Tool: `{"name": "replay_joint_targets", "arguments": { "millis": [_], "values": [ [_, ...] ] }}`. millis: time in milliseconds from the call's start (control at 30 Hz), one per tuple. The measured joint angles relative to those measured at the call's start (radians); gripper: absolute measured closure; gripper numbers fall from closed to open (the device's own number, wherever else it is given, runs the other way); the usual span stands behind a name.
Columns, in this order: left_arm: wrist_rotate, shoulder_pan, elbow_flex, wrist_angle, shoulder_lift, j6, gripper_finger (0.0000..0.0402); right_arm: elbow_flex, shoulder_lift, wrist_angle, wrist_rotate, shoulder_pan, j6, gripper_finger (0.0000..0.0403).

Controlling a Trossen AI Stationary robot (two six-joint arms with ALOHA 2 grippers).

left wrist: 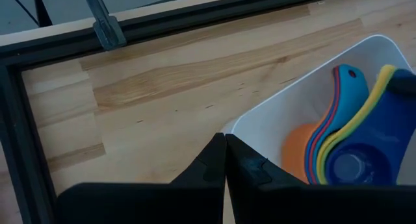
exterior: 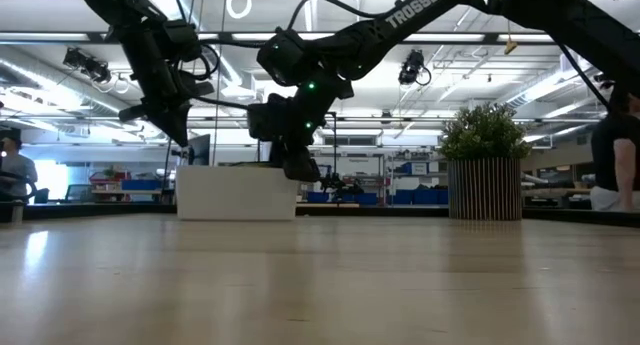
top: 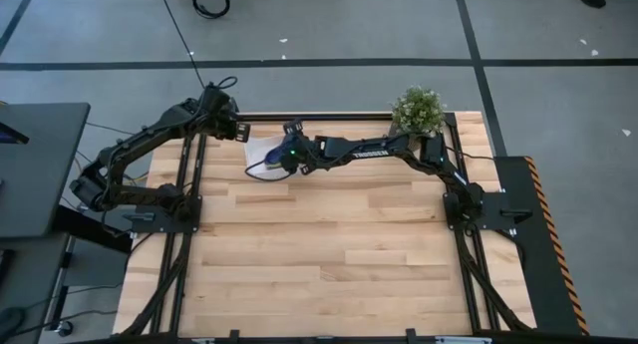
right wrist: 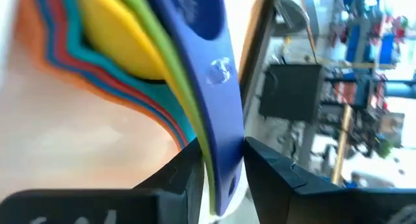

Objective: Nest measuring cups in basket
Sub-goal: Put the nested measuring cups into the white bin

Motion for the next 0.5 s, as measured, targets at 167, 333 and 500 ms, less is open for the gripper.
{"name": "replay_joint_targets", "arguments": {
  "millis": [167,333,500],
  "values": [
    [0.0,0.0,0.0,-0.003,0.0,0.0,0.0388,0.0,0.0,-0.008,-0.114,-0.002,-0.06,0.0288],
    [0.0,0.0,0.0,-0.004,0.0,0.0,0.0388,0.0,0.0,0.01,-0.114,-0.009,-0.025,0.0288],
    [0.0,0.0,0.0,-0.003,0.0,0.0,0.0388,0.0,-0.001,-0.011,-0.208,-0.027,-0.073,0.0288]
  ]
}}
